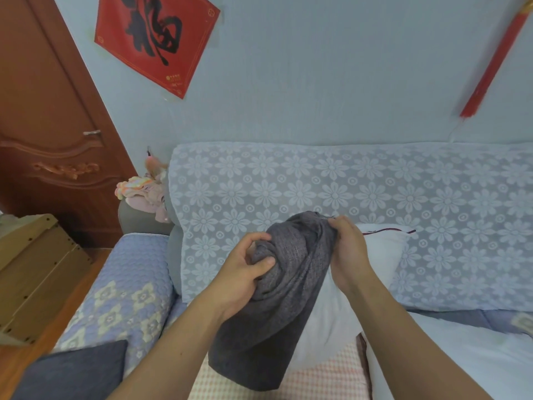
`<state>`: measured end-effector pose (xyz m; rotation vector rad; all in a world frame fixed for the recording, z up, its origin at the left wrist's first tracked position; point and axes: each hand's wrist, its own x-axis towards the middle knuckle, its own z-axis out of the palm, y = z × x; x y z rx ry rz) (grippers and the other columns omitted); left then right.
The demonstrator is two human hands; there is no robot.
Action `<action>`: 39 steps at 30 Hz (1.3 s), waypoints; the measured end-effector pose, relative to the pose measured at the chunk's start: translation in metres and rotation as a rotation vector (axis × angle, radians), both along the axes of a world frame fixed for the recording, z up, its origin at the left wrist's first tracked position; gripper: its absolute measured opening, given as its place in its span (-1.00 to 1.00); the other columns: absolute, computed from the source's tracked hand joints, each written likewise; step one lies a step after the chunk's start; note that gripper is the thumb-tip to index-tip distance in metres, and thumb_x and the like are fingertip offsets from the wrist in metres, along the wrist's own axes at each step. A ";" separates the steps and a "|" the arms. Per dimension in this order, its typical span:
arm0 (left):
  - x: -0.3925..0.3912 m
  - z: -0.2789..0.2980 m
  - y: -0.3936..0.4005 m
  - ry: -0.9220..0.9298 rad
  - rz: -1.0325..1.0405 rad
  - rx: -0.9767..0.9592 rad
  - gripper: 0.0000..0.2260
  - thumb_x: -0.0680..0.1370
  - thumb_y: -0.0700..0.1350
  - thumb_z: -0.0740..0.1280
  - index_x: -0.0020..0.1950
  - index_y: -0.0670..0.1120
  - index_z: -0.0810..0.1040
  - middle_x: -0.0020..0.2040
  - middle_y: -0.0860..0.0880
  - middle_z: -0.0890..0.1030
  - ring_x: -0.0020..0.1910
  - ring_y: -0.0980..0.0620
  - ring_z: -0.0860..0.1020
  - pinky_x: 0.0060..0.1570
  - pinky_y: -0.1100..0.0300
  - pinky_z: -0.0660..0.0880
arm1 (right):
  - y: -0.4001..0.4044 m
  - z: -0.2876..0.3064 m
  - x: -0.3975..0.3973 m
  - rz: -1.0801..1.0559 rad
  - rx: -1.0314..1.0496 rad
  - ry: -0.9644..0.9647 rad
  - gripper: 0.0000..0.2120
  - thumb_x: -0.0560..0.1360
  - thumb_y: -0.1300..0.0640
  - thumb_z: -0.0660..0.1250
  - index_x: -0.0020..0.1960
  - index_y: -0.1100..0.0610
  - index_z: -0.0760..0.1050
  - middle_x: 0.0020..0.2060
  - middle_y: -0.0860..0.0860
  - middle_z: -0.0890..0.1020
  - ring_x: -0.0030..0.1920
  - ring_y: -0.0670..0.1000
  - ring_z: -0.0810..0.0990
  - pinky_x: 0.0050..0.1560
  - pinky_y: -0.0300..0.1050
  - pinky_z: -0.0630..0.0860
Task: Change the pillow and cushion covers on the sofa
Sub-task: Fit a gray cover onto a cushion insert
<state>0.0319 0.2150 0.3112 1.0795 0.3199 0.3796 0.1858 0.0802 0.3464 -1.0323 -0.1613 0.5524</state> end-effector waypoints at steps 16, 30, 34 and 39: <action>0.003 -0.034 0.010 0.517 -0.009 0.101 -0.33 0.55 0.49 0.01 0.39 0.09 0.54 0.31 0.04 0.61 0.33 0.03 0.54 0.46 -0.01 0.35 | 0.009 -0.009 -0.004 -0.051 -0.057 0.011 -0.64 0.59 0.33 0.21 -0.31 0.05 0.23 -0.44 -0.08 0.36 -0.39 -0.11 0.33 -0.27 -0.18 0.30; -0.020 -0.039 -0.060 0.161 0.272 1.173 -0.67 0.59 -0.29 0.24 0.27 -0.08 0.65 0.19 0.14 0.45 0.20 0.16 0.50 0.25 0.32 0.41 | 0.019 -0.014 0.006 -0.045 -0.121 0.018 -0.76 0.57 0.19 0.28 -0.25 0.04 0.34 -0.32 0.00 0.44 -0.20 0.00 0.41 -0.11 -0.03 0.36; -0.016 -0.024 -0.038 0.233 0.538 1.037 -0.82 0.60 -0.22 0.35 0.18 -0.02 0.57 0.10 0.10 0.45 0.06 0.17 0.52 0.05 0.31 0.45 | 0.019 -0.015 0.004 -0.021 -0.099 0.016 -0.75 0.57 0.21 0.27 -0.25 0.05 0.31 -0.31 0.00 0.43 -0.21 -0.01 0.39 -0.12 -0.06 0.36; 0.000 -0.004 -0.016 0.313 0.595 1.046 -0.72 0.66 0.04 0.25 0.35 0.03 0.49 0.17 0.13 0.48 0.11 0.16 0.49 0.01 0.43 0.34 | 0.025 -0.015 -0.006 0.012 -0.096 0.002 -0.71 0.59 0.25 0.25 -0.27 0.06 0.30 -0.35 -0.02 0.43 -0.27 -0.05 0.39 -0.16 -0.07 0.36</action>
